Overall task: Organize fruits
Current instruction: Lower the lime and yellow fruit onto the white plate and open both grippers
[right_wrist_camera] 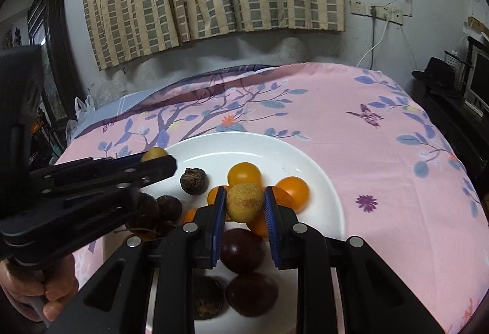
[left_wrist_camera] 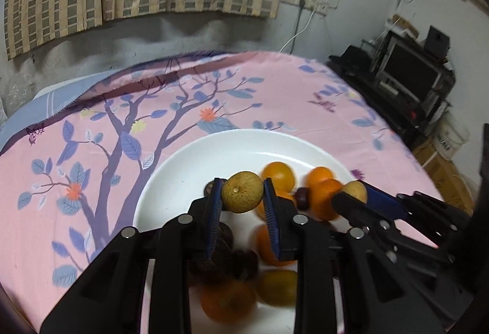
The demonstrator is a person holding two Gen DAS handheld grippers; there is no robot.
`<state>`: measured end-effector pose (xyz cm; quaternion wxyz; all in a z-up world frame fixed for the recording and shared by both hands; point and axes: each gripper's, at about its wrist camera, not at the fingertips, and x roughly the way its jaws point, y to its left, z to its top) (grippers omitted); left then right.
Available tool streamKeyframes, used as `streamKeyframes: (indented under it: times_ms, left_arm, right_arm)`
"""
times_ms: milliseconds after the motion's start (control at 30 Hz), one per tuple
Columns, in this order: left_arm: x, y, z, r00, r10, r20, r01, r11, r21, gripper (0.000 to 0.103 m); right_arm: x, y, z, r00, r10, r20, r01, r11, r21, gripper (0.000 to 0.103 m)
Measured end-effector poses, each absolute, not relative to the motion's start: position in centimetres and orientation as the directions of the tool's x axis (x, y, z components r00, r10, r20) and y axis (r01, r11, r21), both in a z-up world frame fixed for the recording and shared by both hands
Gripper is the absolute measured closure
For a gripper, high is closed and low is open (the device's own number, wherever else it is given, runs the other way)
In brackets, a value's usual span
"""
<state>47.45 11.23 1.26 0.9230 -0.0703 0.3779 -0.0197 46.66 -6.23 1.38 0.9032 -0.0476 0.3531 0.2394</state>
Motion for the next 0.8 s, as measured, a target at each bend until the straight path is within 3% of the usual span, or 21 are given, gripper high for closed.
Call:
streamKeyframes:
  times_ms: [367,433,500,533,600,667,700,800]
  left_arm:
    - [49.6,12.4,-1.9,0.666,-0.07,-0.742,-0.045,0.99,-0.134,0.076]
    - [49.6,12.5,-2.1,0.668,-0.045,-0.743,-0.067,0.99,-0.121,0.062]
    - [49.2,12.8,-1.9,0.684,-0.019,-0.729,-0.092,0.989,-0.113,0.043]
    - [48.9,13.1,-1.7,0.692,-0.007,-0.722,-0.104,0.988,-0.11,0.039]
    - [48.4,13.5,-1.1,0.706,0.01,-0.708,-0.124,0.986,-0.11,0.029]
    - [47.4,13.8,-0.4,0.719,0.043,-0.694,-0.149,0.985,-0.093,0.021]
    - [46.9,13.9,0.1,0.723,0.058,-0.689,-0.158,0.984,-0.083,0.014]
    - [44.4,14.2,1.5,0.741,0.087,-0.665,-0.169,0.984,-0.06,0.008]
  right_arm:
    - [46.6,-3.8,0.4,0.646,0.396,-0.653,-0.511,0.859,0.016,0.077]
    - [46.3,-3.7,0.4,0.66,0.381,-0.647,-0.511,0.859,-0.015,0.077]
    - [46.3,-3.8,0.5,0.649,0.392,-0.652,-0.521,0.853,-0.006,0.076]
    - [46.2,-3.9,0.6,0.645,0.396,-0.654,-0.522,0.853,0.001,0.076]
    - [45.8,-4.1,1.0,0.652,0.396,-0.646,-0.519,0.855,0.0,0.067]
    - [44.9,-4.5,1.8,0.678,0.386,-0.626,-0.513,0.858,-0.026,0.049]
    - [44.1,-4.7,2.4,0.692,0.383,-0.612,-0.513,0.857,-0.044,0.045]
    - [41.9,-5.5,3.7,0.709,0.389,-0.589,-0.524,0.849,-0.07,0.032]
